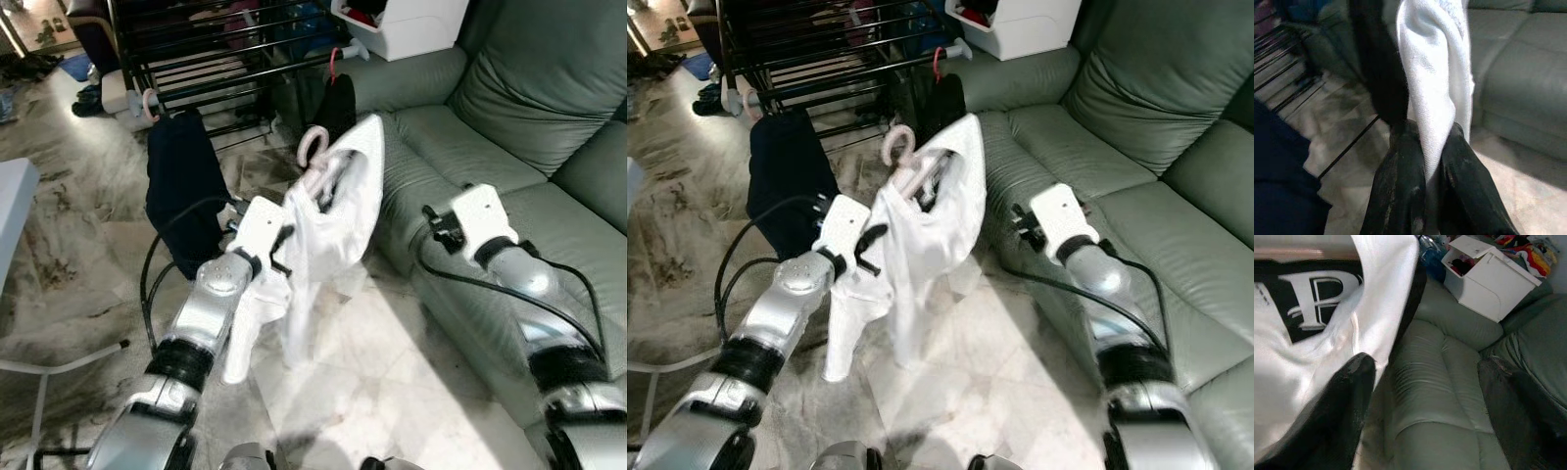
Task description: Hang hanger
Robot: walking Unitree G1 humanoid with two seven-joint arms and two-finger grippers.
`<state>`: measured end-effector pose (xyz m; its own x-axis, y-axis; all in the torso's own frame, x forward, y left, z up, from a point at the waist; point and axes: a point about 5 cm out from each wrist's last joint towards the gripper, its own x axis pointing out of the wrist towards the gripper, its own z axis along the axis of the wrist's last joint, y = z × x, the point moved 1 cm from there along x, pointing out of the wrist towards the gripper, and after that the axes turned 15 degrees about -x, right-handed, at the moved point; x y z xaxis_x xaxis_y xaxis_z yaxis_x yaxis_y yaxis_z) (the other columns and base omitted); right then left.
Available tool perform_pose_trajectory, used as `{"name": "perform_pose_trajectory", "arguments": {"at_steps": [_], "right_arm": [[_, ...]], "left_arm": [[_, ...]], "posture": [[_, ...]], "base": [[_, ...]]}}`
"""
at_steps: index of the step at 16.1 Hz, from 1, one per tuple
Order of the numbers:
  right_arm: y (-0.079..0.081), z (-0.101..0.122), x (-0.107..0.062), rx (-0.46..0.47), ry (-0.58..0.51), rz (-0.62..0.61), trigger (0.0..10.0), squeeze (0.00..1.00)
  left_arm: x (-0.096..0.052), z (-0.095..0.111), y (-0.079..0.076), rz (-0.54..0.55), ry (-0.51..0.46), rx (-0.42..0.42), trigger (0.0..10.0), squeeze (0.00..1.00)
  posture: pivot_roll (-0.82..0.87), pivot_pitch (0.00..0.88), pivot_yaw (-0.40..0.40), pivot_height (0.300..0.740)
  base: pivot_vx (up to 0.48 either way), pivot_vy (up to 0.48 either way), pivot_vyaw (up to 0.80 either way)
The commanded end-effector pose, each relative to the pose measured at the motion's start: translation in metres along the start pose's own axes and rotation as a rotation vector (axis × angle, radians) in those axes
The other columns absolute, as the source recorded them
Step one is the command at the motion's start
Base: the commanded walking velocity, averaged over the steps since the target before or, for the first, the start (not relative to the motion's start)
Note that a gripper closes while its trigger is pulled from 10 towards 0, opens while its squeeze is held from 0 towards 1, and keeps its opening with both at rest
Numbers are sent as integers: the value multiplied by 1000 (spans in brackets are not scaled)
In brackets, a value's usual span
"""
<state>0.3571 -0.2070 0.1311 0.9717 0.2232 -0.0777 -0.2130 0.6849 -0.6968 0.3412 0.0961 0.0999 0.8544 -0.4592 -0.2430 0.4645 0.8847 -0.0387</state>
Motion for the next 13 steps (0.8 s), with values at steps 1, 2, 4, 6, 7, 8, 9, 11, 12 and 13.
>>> {"name": "perform_pose_trajectory", "arguments": {"at_steps": [1, 2, 4, 6, 7, 8, 9, 11, 12, 13], "right_arm": [[4, 7, 7, -13, -19, 10, 10000, 180], [7, 9, 11, -13, -18, 21, 10000, 0], [15, 12, 18, -11, -5, 54, 10000, 0], [18, 12, 21, -2, 2, 65, 10000, 0], [18, 8, 23, -15, 33, 53, 10000, 0], [16, 6, 23, -22, 48, 45, 10000, 0], [14, 3, 23, -28, 66, 32, 10000, 0], [7, -5, 22, -57, 97, 5, 0, 0], [5, -7, 21, -67, 107, -2, 0, 0], [1, -12, 18, -71, 127, -18, 0, 0]], "left_arm": [[-2, 20, -10, -67, -76, 36, 0, 0], [-5, 19, -15, -101, -80, 42, 0, 0], [-13, 20, -30, -201, -96, 75, 0, 0], [-15, 20, -35, -236, -98, 77, 0, 0], [-19, 21, -43, -286, -106, 89, 0, 0], [-20, 22, -45, -301, -110, 90, 0, 0], [-21, 24, -48, -319, -115, 87, 0, 0], [-25, 23, -49, -330, -108, 96, 0, 0], [-25, 23, -49, -332, -106, 96, 0, 0], [-26, 22, -47, -330, -103, 96, 0, 0]], "posture": [[-1, 0, 25, 740], [2, 0, 23, 740], [10, 0, 17, 740], [11, 0, 16, 740], [13, 0, 14, 740], [14, 0, 14, 740], [15, 0, 13, 740], [20, 0, 10, 740], [20, 0, 10, 740], [20, 0, 10, 740]], "base": [[0, 0, 0], [0, 0, 0], [0, 0, 0], [0, 0, 0], [0, 0, 0], [0, 0, 0], [0, 0, 0], [0, 0, 0], [0, 0, 0], [0, 0, 0]]}}
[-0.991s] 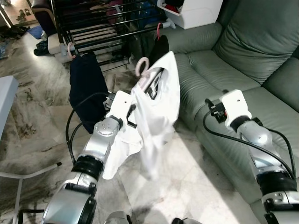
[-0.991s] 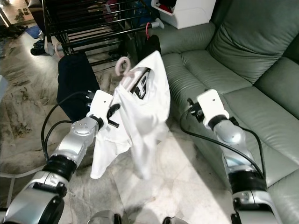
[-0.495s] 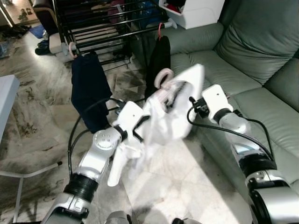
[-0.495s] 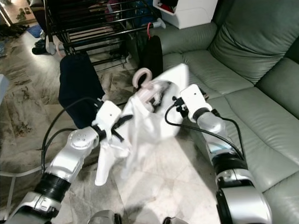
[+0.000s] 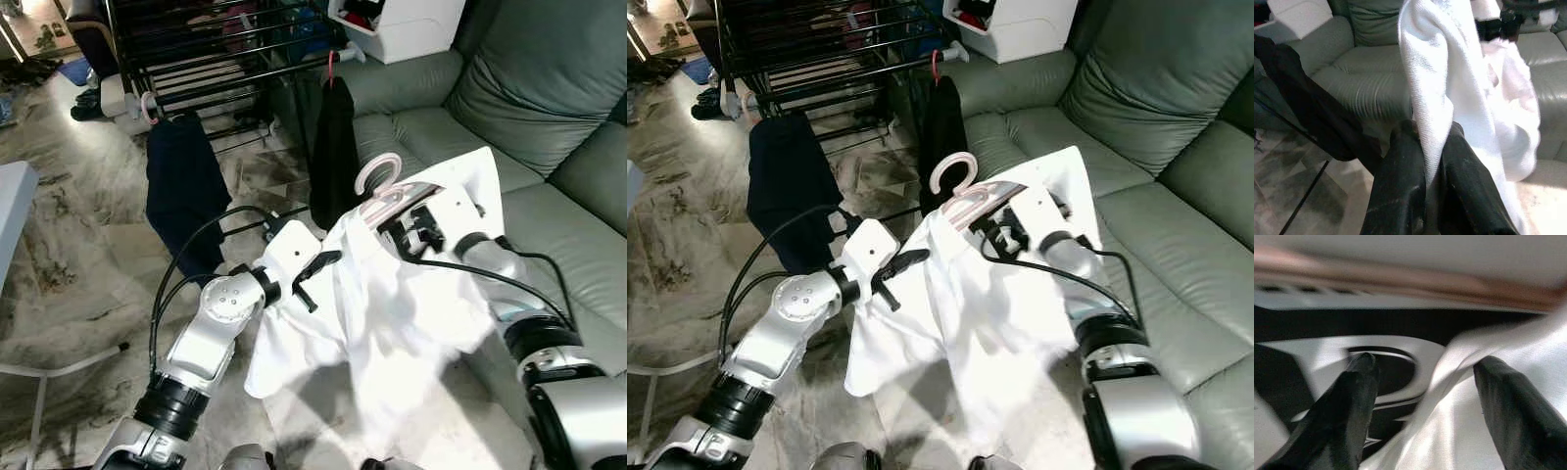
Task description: Hang hanger
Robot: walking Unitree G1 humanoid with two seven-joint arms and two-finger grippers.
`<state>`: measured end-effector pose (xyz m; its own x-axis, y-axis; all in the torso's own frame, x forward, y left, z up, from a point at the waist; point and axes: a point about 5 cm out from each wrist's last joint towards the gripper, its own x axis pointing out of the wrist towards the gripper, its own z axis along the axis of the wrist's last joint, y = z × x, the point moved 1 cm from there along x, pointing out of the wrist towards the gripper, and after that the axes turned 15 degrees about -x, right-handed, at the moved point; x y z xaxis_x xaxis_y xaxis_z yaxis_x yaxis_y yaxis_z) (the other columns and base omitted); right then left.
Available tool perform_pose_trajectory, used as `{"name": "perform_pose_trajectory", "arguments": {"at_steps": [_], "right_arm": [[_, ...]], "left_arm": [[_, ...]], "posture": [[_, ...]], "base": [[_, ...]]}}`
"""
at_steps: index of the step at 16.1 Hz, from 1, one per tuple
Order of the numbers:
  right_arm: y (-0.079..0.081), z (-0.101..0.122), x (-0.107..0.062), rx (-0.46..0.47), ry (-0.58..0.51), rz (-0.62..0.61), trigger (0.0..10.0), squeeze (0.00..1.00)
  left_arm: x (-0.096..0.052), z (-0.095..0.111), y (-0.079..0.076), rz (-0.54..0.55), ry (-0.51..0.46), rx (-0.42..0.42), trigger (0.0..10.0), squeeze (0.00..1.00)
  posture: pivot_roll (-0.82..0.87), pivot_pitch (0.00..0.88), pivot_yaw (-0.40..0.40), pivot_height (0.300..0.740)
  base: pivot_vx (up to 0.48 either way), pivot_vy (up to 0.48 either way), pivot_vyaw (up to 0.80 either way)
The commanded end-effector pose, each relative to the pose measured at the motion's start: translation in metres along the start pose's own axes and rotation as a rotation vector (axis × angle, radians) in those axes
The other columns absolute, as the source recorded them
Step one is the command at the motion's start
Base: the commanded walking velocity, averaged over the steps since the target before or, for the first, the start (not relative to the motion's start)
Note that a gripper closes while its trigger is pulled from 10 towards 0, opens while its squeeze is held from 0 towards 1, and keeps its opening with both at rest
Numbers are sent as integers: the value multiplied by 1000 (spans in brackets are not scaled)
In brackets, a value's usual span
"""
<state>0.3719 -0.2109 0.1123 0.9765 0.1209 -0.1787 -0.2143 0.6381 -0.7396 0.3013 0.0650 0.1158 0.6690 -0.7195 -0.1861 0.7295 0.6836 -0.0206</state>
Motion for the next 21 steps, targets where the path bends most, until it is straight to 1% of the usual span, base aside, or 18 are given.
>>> {"name": "perform_pose_trajectory", "arguments": {"at_steps": [1, 2, 3, 4, 6, 8, 10, 13, 16, 17, 18, 21], "right_arm": [[-8, 3, 2, -15, -12, -30, 0, 0], [-10, 2, 1, -29, -10, -38, 0, 0], [-15, -2, -2, -63, -3, -75, 0, 0], [-17, -4, -3, -64, 1, -88, 0, 0], [-19, -6, -4, -48, -5, -104, 0, 0], [-18, -6, -4, -41, -8, -102, 0, 0], [-17, -10, -6, -15, 5, -111, 0, 0], [-19, -13, -6, 3, 18, -124, 0, 0], [-25, -14, -7, 31, 22, -152, 0, 0], [-31, -12, -7, 54, 8, -181, 0, 0], [-41, 1, -6, 77, -45, -223, 0, 0], [-57, 30, -1, 95, -148, -279, 0, 0]], "left_arm": [[-2, 13, 1, -3, -49, 17, 0, 0], [-3, 13, 2, -1, -46, 17, 0, 0], [-3, 12, 2, -2, -41, 16, 0, 0], [-3, 12, 2, -3, -39, 15, 0, 0], [-2, 12, 1, -4, -35, 16, 0, 0], [-2, 12, 1, -3, -34, 18, 0, 0], [-3, 13, 3, 3, -35, 19, 0, 0], [-3, 13, 5, 10, -34, 19, 0, 0], [-3, 10, 8, 27, -21, 21, 0, 0], [-4, 7, 11, 44, 3, 40, 0, 0], [-4, 2, 15, 58, 32, 70, 0, 0], [-4, -3, 19, 69, 58, 113, 0, 0]], "posture": [[20, 0, 10, 740], [20, 0, 10, 740], [11, 0, 12, 740], [11, 0, 12, 740], [10, 0, 13, 740], [9, 0, 15, 740], [9, 0, 15, 740], [13, 0, 13, 740], [8, 0, 12, 740], [8, 0, 12, 740], [8, 0, 12, 740], [0, 0, 14, 740]], "base": [[0, 0, 0], [0, 0, 0], [0, 0, 0], [0, 0, 0], [0, 0, 0], [0, 0, 0], [0, 0, 0], [0, 0, 0], [0, 0, 0], [0, 0, 0], [0, 0, 0], [0, 0, 0]]}}
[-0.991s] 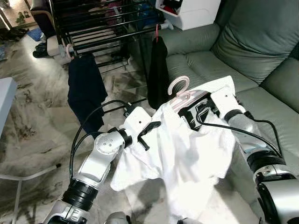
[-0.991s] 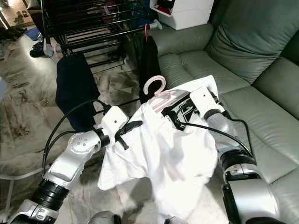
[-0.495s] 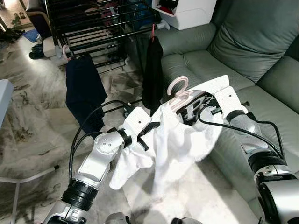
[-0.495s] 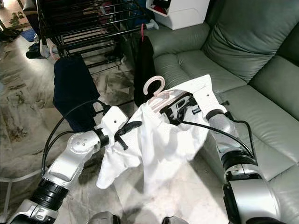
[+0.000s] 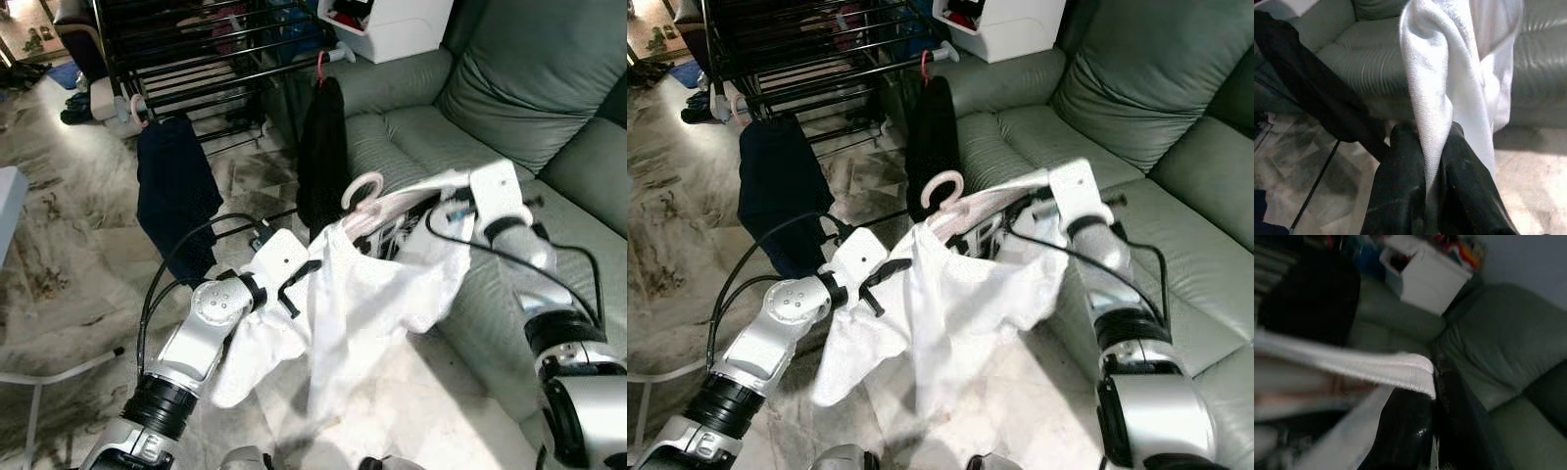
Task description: Hang hanger
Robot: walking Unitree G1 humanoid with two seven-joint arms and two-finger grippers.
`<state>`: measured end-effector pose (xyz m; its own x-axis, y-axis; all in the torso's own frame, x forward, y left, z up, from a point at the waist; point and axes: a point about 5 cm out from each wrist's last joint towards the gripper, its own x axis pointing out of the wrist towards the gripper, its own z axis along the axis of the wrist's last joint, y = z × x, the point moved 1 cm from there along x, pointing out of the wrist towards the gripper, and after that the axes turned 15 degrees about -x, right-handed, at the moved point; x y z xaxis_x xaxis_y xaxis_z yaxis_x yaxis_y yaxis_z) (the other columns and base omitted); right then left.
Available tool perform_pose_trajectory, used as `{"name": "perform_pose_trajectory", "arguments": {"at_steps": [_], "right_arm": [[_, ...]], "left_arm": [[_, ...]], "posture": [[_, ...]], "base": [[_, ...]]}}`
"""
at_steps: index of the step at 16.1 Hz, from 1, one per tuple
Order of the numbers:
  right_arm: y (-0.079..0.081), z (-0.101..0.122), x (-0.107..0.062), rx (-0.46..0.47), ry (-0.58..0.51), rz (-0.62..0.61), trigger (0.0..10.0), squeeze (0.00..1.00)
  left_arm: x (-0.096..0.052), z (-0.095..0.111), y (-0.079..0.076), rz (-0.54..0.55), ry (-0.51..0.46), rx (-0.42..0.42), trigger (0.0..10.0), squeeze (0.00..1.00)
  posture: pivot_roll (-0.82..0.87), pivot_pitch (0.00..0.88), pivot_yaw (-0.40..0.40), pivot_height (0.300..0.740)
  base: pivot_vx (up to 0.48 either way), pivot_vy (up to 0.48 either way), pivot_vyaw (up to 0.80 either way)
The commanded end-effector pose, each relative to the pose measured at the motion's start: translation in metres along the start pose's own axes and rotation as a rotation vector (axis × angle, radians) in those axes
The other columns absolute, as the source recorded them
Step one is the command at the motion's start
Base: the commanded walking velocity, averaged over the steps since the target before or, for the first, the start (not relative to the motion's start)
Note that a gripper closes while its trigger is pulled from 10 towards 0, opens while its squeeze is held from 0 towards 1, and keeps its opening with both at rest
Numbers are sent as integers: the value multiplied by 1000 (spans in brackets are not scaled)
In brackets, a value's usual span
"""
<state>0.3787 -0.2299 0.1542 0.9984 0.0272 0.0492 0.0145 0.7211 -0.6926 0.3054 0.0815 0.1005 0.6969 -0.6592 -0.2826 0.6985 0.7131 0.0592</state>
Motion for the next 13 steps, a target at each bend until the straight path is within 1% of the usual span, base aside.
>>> {"name": "perform_pose_trajectory", "arguments": {"at_steps": [1, 2, 4, 5, 6, 7, 9, 10, 11, 12, 13], "right_arm": [[-12, 23, 9, 24, -78, -52, 0, 0], [-14, 33, 12, 40, -105, -58, 0, 0], [-15, 57, 16, 75, -173, -58, 0, 0], [-13, 72, 18, 99, -210, -45, 0, 0], [-9, 88, 20, 121, -255, -28, 0, 0], [-8, 91, 20, 127, -264, -25, 0, 0], [6, 113, 21, 190, -312, 26, 0, 0], [11, 121, 19, 197, -328, 48, 0, 0], [18, 128, 17, 213, -344, 77, 0, 0], [31, 137, 11, 206, -366, 151, 0, 0], [36, 139, 8, 184, -377, 181, 0, 0]], "left_arm": [[1, 13, 6, 12, -40, 54, 0, 0], [3, 12, 8, 33, -27, 74, 0, 0], [8, 6, 16, 92, 26, 168, 0, 0], [12, 5, 17, 110, 39, 167, 0, 0], [18, 6, 14, 106, 34, 162, 0, 0], [20, 7, 13, 102, 30, 161, 0, 0], [34, 12, -2, 73, 17, 155, 0, 0], [38, 10, -3, 78, 23, 163, 0, 0], [40, 8, -3, 92, 34, 155, 0, 0], [42, 5, 2, 132, 52, 127, 0, 0], [43, 5, 4, 151, 54, 112, 0, 0]], "posture": [[0, 0, 14, 740], [0, 0, 14, 740], [-5, 0, 13, 740], [-7, 0, 15, 740], [-10, 0, 15, 740], [-16, 0, 17, 740], [-17, 0, 17, 740], [-17, 0, 17, 740], [-18, 0, 18, 740], [-21, 0, 20, 740], [-21, 0, 20, 740]], "base": [[0, 0, 0], [0, 0, 0], [0, 0, 0], [0, 0, 0], [0, 0, 0], [0, 0, 0], [0, 0, 0], [0, 0, 0], [0, 0, 0], [0, 0, 0], [0, 0, 0]]}}
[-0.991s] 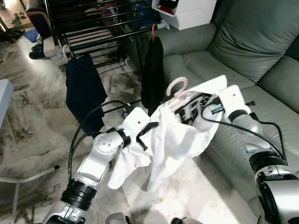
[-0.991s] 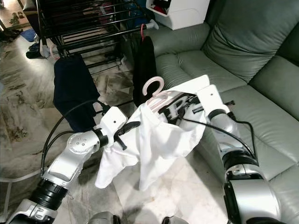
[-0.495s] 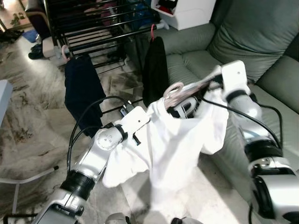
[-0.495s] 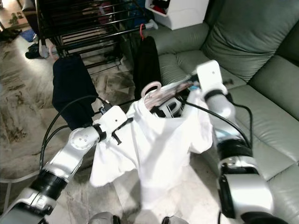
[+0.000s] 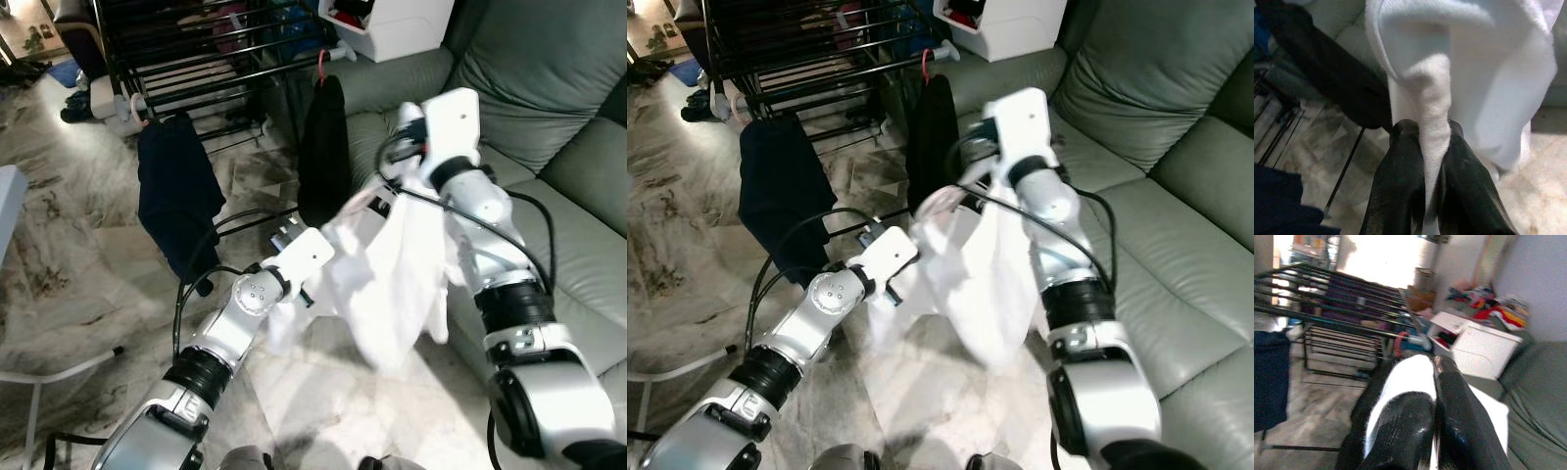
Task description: Hang hanger
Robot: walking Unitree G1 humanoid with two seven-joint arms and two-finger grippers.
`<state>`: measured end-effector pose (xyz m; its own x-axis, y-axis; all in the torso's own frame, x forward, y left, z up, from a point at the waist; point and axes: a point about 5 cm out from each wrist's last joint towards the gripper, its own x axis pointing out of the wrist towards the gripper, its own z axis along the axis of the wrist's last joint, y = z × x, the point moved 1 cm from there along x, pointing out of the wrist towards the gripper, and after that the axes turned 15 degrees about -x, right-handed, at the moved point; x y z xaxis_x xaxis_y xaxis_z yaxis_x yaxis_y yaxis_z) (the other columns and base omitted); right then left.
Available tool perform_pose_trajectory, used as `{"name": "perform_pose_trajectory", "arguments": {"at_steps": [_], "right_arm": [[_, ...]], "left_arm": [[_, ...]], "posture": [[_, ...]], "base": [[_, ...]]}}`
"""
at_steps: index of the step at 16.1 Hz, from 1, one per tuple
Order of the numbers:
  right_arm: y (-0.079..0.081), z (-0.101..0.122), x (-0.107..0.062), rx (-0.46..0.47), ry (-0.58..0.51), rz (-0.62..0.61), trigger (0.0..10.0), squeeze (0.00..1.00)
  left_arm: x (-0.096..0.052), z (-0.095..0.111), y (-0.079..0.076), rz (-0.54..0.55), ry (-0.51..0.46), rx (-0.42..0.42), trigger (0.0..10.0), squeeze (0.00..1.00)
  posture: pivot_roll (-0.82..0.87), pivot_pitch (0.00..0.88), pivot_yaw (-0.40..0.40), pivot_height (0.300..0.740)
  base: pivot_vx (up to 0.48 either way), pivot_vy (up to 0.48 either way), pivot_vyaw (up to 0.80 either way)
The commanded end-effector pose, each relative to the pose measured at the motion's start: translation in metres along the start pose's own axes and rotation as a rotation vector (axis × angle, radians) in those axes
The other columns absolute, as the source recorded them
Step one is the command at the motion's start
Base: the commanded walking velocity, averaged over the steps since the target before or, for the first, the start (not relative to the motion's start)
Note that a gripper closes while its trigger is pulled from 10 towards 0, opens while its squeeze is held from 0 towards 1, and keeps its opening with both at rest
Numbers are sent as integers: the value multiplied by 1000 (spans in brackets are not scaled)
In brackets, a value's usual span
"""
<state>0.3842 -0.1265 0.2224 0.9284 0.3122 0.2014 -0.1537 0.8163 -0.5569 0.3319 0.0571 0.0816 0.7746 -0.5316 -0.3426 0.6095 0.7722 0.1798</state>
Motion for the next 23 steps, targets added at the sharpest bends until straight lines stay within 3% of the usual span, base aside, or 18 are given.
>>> {"name": "perform_pose_trajectory", "arguments": {"at_steps": [1, 2, 5, 7, 23], "right_arm": [[27, 14, -1, -5, -59, 136, 0, 0], [38, 10, -5, 14, -38, 185, 0, 0], [74, -15, -29, -43, 79, 426, 0, 0], [77, -33, -47, -107, 141, 472, 0, 0], [77, -35, -50, -102, 150, 482, 0, 0]], "left_arm": [[4, 15, 6, 31, -34, -14, 0, 0], [5, 18, 8, 49, -41, -69, 0, 0], [7, 24, 23, 164, -65, -254, 0, 0], [3, 21, 44, 260, -58, -345, 0, 0], [1, 18, 49, 275, -50, -360, 0, 0]], "posture": [[-21, 0, 20, 740], [-22, 0, 20, 740], [-18, 0, 20, 740], [-15, 0, 20, 740], [-16, 0, 23, 740]], "base": [[0, 0, 0], [0, 0, 0], [0, 0, 0], [0, 0, 0], [0, 0, 0]]}}
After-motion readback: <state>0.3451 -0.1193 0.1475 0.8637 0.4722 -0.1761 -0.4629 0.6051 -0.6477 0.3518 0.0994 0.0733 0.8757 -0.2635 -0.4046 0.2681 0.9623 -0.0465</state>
